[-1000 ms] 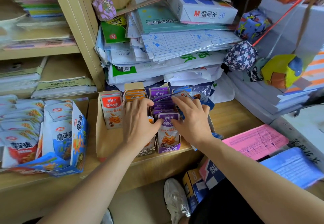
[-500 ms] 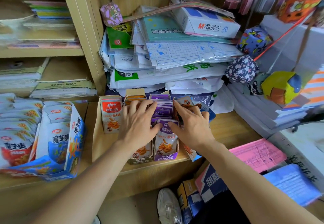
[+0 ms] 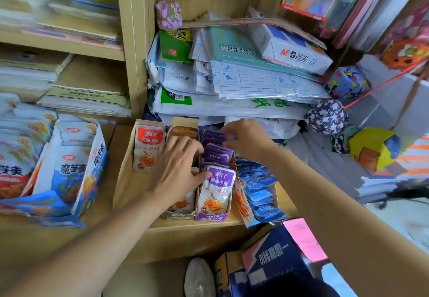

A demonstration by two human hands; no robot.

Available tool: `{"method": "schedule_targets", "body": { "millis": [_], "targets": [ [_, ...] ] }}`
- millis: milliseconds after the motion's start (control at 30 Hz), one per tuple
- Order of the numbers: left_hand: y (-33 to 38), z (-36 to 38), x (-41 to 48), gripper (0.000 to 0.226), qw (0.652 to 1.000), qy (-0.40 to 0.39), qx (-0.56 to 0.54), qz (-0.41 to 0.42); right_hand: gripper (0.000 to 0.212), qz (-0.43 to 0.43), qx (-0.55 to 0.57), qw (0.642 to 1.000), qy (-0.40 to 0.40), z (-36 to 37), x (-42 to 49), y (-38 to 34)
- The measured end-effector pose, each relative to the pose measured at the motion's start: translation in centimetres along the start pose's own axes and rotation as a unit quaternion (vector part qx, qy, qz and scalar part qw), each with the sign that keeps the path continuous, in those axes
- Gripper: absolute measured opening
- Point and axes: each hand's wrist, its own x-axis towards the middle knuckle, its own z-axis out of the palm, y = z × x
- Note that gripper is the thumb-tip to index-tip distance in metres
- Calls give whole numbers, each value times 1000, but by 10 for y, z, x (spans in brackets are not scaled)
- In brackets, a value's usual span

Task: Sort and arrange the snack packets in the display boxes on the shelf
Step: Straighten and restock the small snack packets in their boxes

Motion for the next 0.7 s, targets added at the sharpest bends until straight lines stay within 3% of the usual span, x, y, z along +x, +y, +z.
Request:
{"method": "schedule_targets", "body": {
  "millis": [167,433,600,700],
  "targets": [
    [1,0,-3,44,999,-6,-35,-6,23,-39,-83,990,-109,-11,22,-6],
    [11,0,2,26,997,-70,12,-24,36,-78,-101,979,-157,-5,24,-4],
    [9,-1,4,18,998,-42,-32,-36,12,-71,-47,990,-114,2,24,6],
    [7,-2,8,22,998,-14,-55,-28,10,-47,25,996,-73,-4,22,11]
  ]
}}
